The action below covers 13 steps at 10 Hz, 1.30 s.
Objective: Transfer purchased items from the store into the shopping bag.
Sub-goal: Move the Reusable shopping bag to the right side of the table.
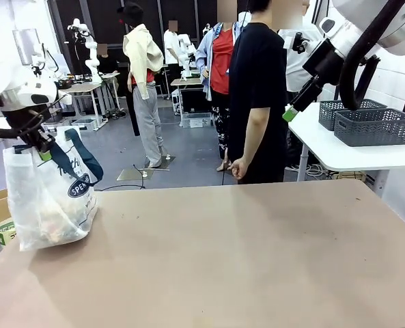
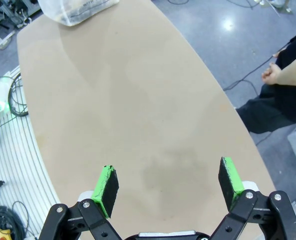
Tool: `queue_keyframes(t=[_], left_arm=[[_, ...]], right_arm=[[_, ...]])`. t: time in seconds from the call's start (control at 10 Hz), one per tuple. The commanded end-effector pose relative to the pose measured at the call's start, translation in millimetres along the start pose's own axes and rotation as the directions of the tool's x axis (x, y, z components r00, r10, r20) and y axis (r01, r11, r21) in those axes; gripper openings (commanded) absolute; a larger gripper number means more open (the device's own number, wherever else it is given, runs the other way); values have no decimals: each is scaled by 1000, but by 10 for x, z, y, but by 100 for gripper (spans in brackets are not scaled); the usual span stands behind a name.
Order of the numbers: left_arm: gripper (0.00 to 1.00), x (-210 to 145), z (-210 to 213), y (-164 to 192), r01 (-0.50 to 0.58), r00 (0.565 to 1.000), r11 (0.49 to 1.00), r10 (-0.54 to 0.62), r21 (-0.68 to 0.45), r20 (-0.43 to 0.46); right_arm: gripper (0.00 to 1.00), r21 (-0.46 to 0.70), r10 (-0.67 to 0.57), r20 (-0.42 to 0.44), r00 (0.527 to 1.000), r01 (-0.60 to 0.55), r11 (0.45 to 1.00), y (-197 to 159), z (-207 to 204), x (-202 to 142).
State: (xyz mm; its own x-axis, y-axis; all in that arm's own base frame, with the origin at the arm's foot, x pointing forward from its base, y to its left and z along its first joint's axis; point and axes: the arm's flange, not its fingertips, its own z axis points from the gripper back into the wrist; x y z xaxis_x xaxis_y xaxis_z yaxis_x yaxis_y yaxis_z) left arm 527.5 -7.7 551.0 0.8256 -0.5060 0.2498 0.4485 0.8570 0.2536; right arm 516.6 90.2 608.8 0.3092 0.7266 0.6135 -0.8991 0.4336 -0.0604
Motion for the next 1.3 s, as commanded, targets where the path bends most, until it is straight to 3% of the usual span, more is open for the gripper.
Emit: queue_keyframes(t=[0.0, 0.6, 1.1, 1.2], left_arm=[[0, -149, -34, 100, 12, 1000, 999, -11, -39, 23], [0, -281, -187, 133, 24, 999, 997, -26, -74, -30], [97, -238, -105, 120, 26, 999, 996, -28, -83, -31], [100, -220, -77, 123, 2, 999, 996, -6, -91, -46]], right_arm=[[100, 6, -5, -17, 1000, 5, 1000, 18, 17, 6], [100, 6, -5, -17, 1000, 5, 1000, 18, 17, 6], [100, 6, -5, -17, 1000, 5, 1000, 18, 17, 6], [100, 6, -5, -17, 1000, 5, 1000, 18, 17, 6]])
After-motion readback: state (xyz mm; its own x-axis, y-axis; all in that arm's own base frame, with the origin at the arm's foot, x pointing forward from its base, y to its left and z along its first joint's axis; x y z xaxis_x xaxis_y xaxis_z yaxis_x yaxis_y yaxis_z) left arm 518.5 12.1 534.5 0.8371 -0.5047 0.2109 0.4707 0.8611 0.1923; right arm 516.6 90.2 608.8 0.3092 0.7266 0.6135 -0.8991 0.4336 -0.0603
